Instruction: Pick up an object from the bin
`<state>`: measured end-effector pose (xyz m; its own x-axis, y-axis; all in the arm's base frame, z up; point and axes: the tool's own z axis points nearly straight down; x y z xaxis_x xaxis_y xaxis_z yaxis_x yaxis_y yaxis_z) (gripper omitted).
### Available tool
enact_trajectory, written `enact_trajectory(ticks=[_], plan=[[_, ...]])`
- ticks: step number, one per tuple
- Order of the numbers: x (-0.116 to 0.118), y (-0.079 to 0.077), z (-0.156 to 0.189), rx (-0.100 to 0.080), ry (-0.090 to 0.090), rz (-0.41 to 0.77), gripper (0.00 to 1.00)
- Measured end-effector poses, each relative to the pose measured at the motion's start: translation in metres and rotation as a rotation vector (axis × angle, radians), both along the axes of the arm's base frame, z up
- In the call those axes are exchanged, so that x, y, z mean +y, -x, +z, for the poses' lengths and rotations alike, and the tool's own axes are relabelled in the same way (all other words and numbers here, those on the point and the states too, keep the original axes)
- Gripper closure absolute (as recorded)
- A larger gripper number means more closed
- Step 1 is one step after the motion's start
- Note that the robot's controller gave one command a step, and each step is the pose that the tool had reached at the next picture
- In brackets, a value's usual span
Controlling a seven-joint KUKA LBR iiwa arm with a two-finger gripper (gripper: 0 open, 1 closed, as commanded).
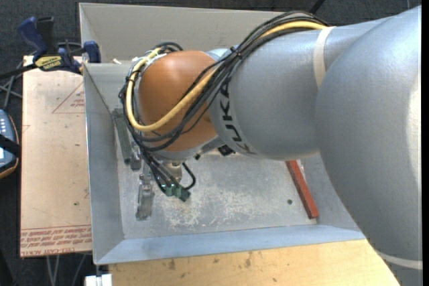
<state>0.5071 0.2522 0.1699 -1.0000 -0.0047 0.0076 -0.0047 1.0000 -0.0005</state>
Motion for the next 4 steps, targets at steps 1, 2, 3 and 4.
enact_trajectory(ticks=[1, 2, 3, 4], plan=[[-0.001, -0.002, 0.004, -0.007, -0.002, -0.005, 0.0], [-0.081, -0.015, -0.08, -0.011, -0.003, -0.029, 0.0], [-0.085, -0.088, -0.098, -0.008, -0.002, -0.098, 0.0], [-0.089, -0.057, -0.099, -0.01, -0.002, -0.043, 0.0]])
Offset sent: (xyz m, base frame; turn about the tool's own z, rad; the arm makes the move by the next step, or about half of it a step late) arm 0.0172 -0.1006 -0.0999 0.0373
